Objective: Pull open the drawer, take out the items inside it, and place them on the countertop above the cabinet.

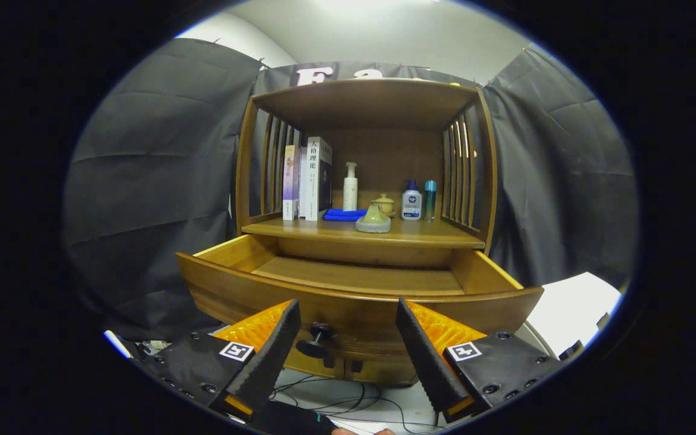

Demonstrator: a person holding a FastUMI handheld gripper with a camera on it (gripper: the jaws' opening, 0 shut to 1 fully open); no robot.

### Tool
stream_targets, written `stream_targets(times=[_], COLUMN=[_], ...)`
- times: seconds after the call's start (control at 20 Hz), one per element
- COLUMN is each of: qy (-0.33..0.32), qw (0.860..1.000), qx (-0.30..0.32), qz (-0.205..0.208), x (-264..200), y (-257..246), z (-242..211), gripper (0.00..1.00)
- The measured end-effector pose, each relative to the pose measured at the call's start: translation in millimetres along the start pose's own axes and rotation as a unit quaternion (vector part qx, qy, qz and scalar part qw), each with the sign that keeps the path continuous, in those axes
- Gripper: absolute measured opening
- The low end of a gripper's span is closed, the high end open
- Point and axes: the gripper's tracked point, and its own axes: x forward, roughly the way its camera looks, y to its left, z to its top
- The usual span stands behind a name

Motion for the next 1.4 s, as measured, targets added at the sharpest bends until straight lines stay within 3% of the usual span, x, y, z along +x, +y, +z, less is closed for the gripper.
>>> stream_targets(times=[0.55,0.65,1.0,1.4], qy=[0.013,0.007,0.012,-0.006], qw=[1.000,1.000,0.998,0.997], qx=[-0.006,-0.007,0.000,-0.009], qz=[-0.021,-0.027,-0.067,-0.074], x=[31.6,33.9,49.2,69.9], y=[-7.6,-6.4,-17.4,-16.5], z=[-26.7,-25.9,-24.3,-12.7], gripper=[1.00,0.96,0.97,0.99])
